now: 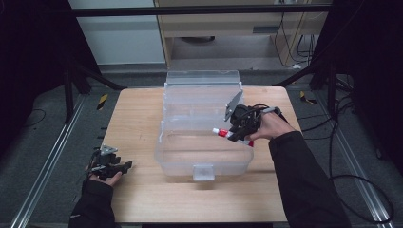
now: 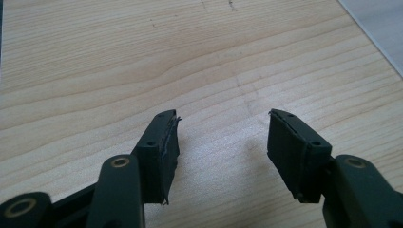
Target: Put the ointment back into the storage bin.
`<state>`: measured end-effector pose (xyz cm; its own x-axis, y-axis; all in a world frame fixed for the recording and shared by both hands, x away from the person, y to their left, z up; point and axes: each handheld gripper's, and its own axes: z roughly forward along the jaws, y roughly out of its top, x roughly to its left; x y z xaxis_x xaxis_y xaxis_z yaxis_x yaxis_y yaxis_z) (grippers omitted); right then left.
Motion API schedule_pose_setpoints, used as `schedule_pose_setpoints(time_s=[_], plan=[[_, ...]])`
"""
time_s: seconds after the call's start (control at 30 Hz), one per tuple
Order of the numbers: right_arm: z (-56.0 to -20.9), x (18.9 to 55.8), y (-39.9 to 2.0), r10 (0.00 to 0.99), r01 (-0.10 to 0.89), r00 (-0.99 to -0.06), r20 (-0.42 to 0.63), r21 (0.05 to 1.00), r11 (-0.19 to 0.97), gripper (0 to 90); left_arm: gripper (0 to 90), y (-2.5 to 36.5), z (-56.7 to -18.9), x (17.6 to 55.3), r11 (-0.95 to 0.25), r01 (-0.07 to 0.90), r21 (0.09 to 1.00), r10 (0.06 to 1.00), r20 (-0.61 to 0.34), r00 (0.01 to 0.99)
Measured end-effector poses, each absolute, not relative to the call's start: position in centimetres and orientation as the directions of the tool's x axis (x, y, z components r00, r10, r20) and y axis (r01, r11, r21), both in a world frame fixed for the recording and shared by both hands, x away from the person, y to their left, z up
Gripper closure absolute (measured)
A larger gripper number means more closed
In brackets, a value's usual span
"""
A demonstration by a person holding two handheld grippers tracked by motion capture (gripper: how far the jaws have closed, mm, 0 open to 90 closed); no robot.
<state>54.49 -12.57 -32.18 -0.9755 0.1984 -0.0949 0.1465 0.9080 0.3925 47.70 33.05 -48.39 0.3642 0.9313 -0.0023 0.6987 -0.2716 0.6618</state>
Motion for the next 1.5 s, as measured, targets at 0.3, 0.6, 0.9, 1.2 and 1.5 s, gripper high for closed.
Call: schedule_pose_setpoints(time_s=[0.3,0.6,0.9,1.2,1.5], plan=[[-33.1,54.0,-12.0,0.141,0.095,-0.985,-0.1,0.371,0.924,69.3,43.7,33.0,-48.4,47.6,-0.273,0.696,0.663,0.931,-0.001,0.366],[-34.2,54.0,-11.2,0.114,0.075,-0.99,-0.087,0.358,0.931,69.3,43.9,33.1,-48.4,47.6,-0.274,0.696,0.663,0.93,0.0,0.366],[-35.3,54.0,-10.9,0.094,0.068,-0.994,-0.061,0.342,0.937,69.3,44.0,33.1,-48.4,47.6,-0.273,0.697,0.663,0.931,-0.001,0.366],[-36.1,54.0,-10.4,0.076,0.058,-0.996,-0.046,0.321,0.945,69.3,44.3,33.2,-48.3,47.6,-0.274,0.697,0.663,0.93,-0.001,0.366],[-36.8,53.9,-10.9,0.084,0.072,-0.996,-0.028,0.299,0.951,69.3,44.5,33.2,-48.3,47.6,-0.274,0.696,0.664,0.93,-0.002,0.367]])
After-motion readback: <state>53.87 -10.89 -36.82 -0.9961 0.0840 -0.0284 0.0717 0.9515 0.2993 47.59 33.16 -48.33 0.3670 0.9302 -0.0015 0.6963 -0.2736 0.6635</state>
